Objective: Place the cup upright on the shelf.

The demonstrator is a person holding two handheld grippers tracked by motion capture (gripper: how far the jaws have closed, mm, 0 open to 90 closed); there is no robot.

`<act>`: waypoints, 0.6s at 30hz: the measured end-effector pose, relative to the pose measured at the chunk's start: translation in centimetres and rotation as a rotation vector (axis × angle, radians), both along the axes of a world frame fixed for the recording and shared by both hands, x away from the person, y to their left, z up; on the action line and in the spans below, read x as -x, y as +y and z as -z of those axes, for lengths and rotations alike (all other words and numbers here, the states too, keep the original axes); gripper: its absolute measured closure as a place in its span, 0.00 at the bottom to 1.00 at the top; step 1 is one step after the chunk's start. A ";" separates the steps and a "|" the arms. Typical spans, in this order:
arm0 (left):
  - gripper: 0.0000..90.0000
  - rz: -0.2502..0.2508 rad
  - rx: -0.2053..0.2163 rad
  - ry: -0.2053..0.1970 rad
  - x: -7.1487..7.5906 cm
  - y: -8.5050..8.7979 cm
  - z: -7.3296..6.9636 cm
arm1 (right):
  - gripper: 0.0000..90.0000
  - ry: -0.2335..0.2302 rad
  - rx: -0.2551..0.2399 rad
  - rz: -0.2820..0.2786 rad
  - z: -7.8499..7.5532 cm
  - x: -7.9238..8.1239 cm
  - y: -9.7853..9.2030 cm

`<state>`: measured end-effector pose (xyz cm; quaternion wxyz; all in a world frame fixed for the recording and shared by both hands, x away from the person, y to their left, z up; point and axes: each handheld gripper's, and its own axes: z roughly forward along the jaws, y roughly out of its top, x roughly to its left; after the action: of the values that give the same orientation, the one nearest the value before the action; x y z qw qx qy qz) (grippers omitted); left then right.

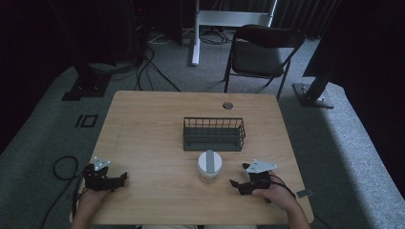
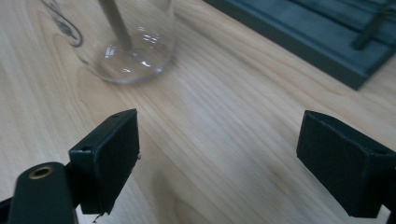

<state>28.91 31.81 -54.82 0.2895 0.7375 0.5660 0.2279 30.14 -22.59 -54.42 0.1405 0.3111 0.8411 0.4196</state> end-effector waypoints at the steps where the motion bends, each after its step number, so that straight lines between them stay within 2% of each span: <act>1: 0.00 -0.001 0.001 0.000 0.0 0.0 0.0 | 0.14 0.003 -0.002 -0.006 0.1 0.0 0.1; 10: 0.00 -0.001 0.001 0.000 0.0 0.0 0.0 | 0.14 -0.001 -0.016 -0.047 -0.1 0.0 1.9; 18: 0.00 -0.001 0.000 0.000 0.0 0.0 0.0 | 0.14 -0.006 -0.056 -0.093 -0.2 0.3 3.6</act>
<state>28.91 31.80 -54.82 0.2897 0.7372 0.5662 0.2280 29.88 -18.98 -54.18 0.1147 0.2742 0.8420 0.4502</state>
